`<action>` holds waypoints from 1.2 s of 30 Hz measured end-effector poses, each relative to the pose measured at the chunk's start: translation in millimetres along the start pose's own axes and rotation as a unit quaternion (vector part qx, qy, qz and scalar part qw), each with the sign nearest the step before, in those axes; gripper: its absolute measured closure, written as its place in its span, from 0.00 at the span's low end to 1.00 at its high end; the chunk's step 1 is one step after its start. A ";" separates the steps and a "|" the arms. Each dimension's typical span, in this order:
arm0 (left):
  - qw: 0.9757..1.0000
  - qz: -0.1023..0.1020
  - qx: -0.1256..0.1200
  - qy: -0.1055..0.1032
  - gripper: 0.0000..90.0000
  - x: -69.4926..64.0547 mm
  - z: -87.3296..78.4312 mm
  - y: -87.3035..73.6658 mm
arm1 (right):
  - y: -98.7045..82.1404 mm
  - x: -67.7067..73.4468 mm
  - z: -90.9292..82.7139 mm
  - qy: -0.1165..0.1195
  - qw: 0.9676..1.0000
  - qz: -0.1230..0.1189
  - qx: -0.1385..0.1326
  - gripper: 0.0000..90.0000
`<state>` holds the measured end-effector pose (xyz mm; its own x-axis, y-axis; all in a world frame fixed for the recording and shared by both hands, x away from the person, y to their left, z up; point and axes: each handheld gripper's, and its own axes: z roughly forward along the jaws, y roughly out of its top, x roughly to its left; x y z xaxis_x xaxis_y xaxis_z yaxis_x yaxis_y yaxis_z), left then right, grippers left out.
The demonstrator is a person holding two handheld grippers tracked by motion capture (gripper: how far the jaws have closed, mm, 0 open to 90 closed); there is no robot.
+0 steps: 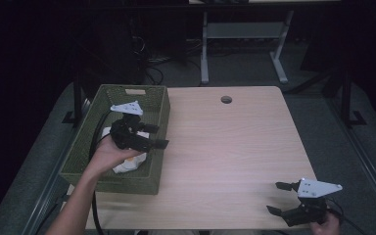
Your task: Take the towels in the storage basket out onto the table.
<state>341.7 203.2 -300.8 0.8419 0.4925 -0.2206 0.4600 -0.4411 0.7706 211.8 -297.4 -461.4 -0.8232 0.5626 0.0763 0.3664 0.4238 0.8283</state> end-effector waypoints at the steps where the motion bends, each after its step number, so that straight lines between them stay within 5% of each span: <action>1: 1.000 0.000 0.000 0.000 0.28 0.0 0.0 0.0 | 0.0 0.0 0.0 0.000 1.000 0.000 0.000 0.15; 16: 0.997 -0.047 0.001 0.058 0.28 39.5 -26.2 -26.5 | 0.2 0.2 -0.7 0.000 1.000 -0.001 -0.001 0.15; 32: 0.988 -0.095 0.039 0.114 0.28 75.9 -30.7 -50.2 | 0.3 -0.2 -1.8 0.001 1.000 -0.002 -0.004 0.15; 36: 0.984 -0.108 0.054 0.131 0.28 83.3 -28.2 -55.3 | 0.1 -0.2 -2.9 0.000 1.000 -0.001 -0.006 0.15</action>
<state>378.4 289.8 -344.9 0.6261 0.7535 -0.2005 0.6596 -0.3747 0.6516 210.7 -299.6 -459.7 -0.8234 0.5626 0.0745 0.3598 0.4161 0.8351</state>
